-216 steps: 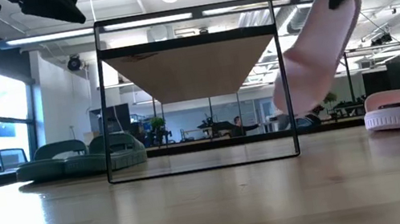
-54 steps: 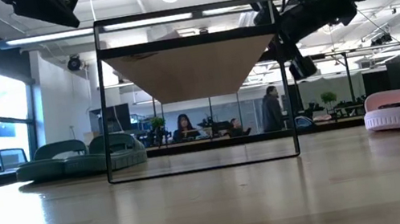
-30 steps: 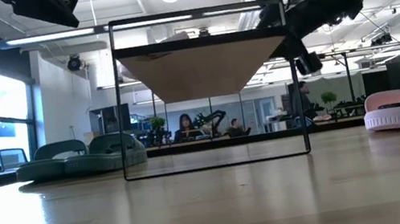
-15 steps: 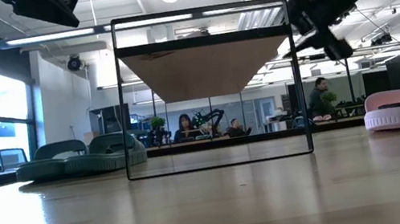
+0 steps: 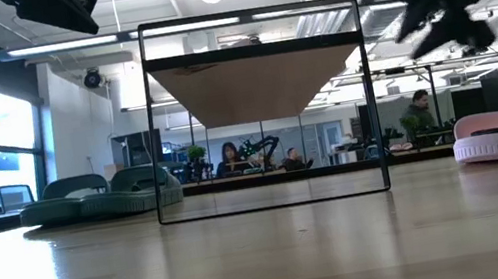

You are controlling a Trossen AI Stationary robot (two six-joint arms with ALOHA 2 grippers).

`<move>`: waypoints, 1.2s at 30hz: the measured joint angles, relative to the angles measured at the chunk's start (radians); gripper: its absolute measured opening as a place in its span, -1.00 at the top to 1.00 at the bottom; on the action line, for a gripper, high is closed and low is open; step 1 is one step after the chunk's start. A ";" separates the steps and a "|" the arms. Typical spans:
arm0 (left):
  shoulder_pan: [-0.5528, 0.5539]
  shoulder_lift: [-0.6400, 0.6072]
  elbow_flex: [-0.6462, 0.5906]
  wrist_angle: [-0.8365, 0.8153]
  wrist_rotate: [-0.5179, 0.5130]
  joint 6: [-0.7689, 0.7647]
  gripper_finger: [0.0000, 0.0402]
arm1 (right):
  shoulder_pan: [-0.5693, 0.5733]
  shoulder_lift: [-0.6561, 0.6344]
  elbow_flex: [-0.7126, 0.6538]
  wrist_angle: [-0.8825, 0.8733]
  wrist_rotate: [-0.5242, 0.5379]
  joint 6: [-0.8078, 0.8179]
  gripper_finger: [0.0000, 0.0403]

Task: Pick and place slides into the shelf
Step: Put the pink slide on the shelf

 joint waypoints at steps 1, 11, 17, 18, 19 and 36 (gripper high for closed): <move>0.000 0.000 0.000 0.000 0.000 0.000 1.00 | 0.018 0.001 0.026 -0.078 0.041 -0.033 0.20; 0.000 0.000 0.000 0.000 -0.008 0.000 1.00 | 0.188 0.111 0.256 -0.564 0.442 -0.102 0.20; 0.000 0.000 0.000 0.000 -0.008 0.000 1.00 | 0.249 0.258 0.253 -0.668 0.461 -0.024 0.20; 0.000 0.000 0.000 0.000 -0.008 0.000 1.00 | 0.260 0.285 0.244 -0.674 0.462 -0.011 0.20; 0.000 0.000 0.000 0.000 -0.008 0.000 1.00 | 0.269 0.313 0.238 -0.677 0.463 0.001 0.20; 0.000 0.000 0.000 0.000 -0.008 0.000 1.00 | 0.361 0.626 0.235 -0.659 0.532 0.117 0.20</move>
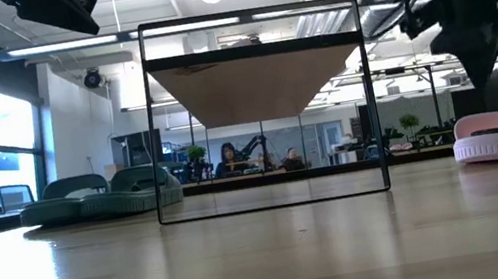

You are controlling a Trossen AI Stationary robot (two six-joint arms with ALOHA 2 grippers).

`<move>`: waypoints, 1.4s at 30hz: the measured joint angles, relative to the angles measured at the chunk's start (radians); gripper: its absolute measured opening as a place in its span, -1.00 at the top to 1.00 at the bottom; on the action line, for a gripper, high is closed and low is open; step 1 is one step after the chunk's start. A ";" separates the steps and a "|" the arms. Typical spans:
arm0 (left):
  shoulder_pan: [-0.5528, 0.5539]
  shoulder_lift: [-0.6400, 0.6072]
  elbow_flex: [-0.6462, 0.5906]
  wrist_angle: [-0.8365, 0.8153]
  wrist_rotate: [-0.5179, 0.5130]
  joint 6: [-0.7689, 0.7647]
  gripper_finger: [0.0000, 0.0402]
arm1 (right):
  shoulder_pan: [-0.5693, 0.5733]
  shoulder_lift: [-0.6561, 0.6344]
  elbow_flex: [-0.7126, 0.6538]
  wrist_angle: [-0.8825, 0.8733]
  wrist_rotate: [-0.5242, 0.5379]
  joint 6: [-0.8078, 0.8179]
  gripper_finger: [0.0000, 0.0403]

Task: Pick and place slides into the shelf
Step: Put the pink slide on the shelf

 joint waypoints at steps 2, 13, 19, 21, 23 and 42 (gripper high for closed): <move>0.000 0.000 0.000 0.000 0.000 0.000 1.00 | 0.008 0.035 0.000 0.018 0.008 0.000 0.20; 0.000 0.000 0.000 0.000 0.000 0.000 1.00 | 0.022 0.211 0.000 0.016 0.106 0.004 0.20; 0.000 0.000 0.000 -0.001 0.000 0.000 1.00 | 0.022 0.268 -0.016 0.024 0.106 0.010 0.20; 0.000 0.000 0.000 -0.001 0.000 0.000 1.00 | 0.022 0.273 -0.045 0.038 0.086 0.013 0.20; 0.000 0.000 0.000 -0.001 0.000 0.000 1.00 | 0.022 0.273 -0.081 0.037 0.076 0.050 0.20; 0.000 0.000 0.000 0.000 0.000 0.018 1.00 | -0.060 0.268 -0.200 0.122 0.118 0.141 0.20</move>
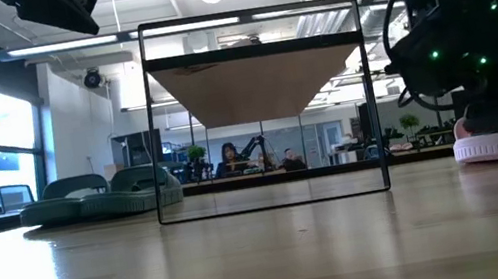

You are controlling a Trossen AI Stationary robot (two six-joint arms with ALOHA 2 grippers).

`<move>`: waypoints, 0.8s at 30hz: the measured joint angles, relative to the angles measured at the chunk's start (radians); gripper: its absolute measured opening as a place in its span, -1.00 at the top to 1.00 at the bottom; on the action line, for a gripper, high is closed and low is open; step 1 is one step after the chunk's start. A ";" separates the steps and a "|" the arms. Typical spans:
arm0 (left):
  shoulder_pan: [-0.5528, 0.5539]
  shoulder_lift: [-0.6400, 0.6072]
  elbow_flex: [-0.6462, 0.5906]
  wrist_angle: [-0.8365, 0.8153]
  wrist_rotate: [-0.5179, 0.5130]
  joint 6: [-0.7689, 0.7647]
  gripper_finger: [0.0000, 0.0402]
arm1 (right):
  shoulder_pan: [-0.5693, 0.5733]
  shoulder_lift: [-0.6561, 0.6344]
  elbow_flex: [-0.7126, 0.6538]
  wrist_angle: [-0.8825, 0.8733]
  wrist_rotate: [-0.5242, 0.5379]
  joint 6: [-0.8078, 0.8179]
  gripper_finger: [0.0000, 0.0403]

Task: Pick and place slides into the shelf
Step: Put the pink slide on the shelf

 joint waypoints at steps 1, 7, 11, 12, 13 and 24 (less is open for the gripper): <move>0.000 0.000 0.000 0.000 0.000 0.000 1.00 | -0.010 0.000 -0.003 -0.001 0.006 0.000 0.21; 0.000 0.000 0.000 0.000 0.000 0.000 1.00 | -0.052 0.000 -0.004 0.018 0.033 -0.024 0.43; 0.000 0.000 0.000 0.000 0.000 0.000 1.00 | -0.074 0.000 -0.004 0.060 0.039 -0.082 0.71; 0.000 0.000 0.000 0.000 0.000 0.000 1.00 | -0.079 0.000 -0.004 0.069 0.039 -0.098 0.79; 0.000 0.000 0.000 0.000 0.000 0.000 1.00 | -0.083 0.000 -0.004 0.072 0.040 -0.112 0.88; 0.000 0.000 0.000 0.000 0.000 0.000 1.00 | -0.036 -0.074 0.054 -0.103 0.053 -0.041 0.99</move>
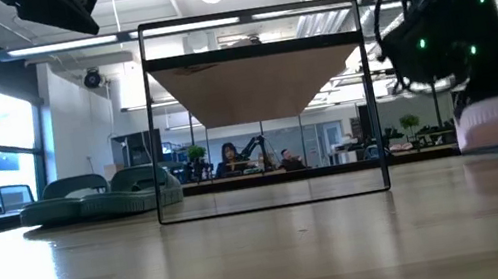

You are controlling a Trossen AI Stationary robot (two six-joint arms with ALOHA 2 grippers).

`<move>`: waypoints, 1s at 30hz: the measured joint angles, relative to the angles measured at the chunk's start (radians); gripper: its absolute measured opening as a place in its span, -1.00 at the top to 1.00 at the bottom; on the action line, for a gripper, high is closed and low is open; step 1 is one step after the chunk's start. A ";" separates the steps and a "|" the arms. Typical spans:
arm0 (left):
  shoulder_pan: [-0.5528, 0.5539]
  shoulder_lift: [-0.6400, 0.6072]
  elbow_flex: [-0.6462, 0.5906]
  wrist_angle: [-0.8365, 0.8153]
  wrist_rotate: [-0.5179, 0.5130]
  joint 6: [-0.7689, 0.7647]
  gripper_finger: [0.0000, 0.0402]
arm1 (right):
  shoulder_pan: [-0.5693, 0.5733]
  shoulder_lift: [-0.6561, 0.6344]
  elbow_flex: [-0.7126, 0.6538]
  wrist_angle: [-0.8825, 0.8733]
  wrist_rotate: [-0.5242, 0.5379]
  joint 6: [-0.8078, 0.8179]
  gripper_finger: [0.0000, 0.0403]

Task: Pick and place slides into the shelf
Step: Put the pink slide on the shelf

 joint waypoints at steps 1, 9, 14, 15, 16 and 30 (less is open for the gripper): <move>0.000 0.000 0.000 0.000 0.000 0.000 1.00 | 0.013 -0.021 0.017 -0.033 0.000 0.005 0.99; 0.000 0.000 0.000 0.001 0.000 0.000 1.00 | 0.106 -0.227 0.226 -0.196 0.003 0.019 1.00; 0.000 0.000 0.000 0.003 -0.003 0.000 1.00 | 0.112 -0.325 0.397 -0.203 0.032 -0.048 1.00; 0.000 0.000 0.000 0.002 -0.004 0.000 1.00 | 0.112 -0.339 0.435 -0.207 0.053 -0.065 1.00; 0.000 0.000 0.000 0.002 -0.005 0.000 1.00 | 0.112 -0.354 0.466 -0.207 0.071 -0.101 1.00; 0.000 0.000 0.000 0.015 -0.027 0.000 1.00 | 0.022 -0.395 0.935 0.407 -0.064 -1.409 1.00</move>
